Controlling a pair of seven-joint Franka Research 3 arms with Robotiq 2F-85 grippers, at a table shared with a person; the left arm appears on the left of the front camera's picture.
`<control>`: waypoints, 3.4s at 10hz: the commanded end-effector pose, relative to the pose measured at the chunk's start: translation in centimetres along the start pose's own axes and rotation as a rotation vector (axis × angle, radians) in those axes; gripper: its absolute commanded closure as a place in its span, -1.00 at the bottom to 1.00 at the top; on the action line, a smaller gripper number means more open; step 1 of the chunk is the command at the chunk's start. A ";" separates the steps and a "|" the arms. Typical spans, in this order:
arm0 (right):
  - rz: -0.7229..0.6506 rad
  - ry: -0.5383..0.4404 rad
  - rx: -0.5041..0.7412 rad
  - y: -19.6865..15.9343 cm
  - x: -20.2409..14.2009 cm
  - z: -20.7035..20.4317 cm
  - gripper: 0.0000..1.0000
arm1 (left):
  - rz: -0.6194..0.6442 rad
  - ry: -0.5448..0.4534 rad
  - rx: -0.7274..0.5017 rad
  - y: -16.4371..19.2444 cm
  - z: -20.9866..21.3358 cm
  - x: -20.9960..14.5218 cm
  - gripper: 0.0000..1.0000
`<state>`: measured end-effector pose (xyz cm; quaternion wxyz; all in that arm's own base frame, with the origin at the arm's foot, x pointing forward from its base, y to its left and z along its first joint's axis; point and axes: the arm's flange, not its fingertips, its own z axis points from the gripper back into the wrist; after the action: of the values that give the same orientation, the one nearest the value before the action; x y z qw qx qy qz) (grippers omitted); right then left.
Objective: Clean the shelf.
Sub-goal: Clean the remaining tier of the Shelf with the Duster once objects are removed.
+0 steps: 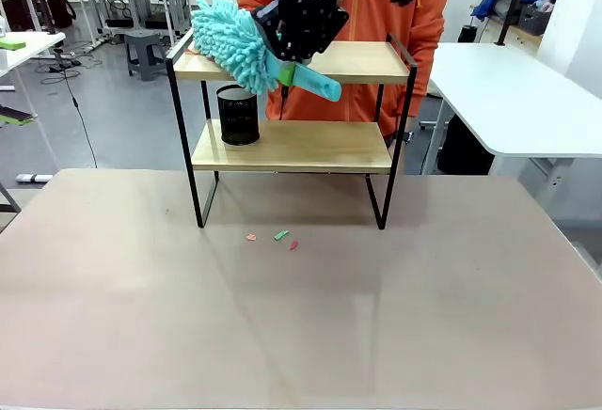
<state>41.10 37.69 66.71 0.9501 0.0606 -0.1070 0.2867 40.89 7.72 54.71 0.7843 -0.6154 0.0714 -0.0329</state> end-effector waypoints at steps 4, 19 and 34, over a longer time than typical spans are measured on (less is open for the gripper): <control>0.409 0.320 0.255 -4.9 -12.4 5.8 0.75 | -0.012 -0.002 -0.017 -0.4 0.0 -0.2 -1.00; -0.217 -0.201 0.678 -28.5 -27.4 6.4 0.75 | -0.012 -0.002 -0.017 -0.4 0.0 -0.2 -1.00; 0.026 -0.221 0.493 -15.9 -14.6 10.0 0.75 | -0.012 -0.002 -0.017 -0.4 0.0 -0.2 -1.00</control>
<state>37.30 16.72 71.37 0.8952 0.2903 -0.1243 0.3145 40.89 7.73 54.71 0.7843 -0.6154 0.0713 -0.0328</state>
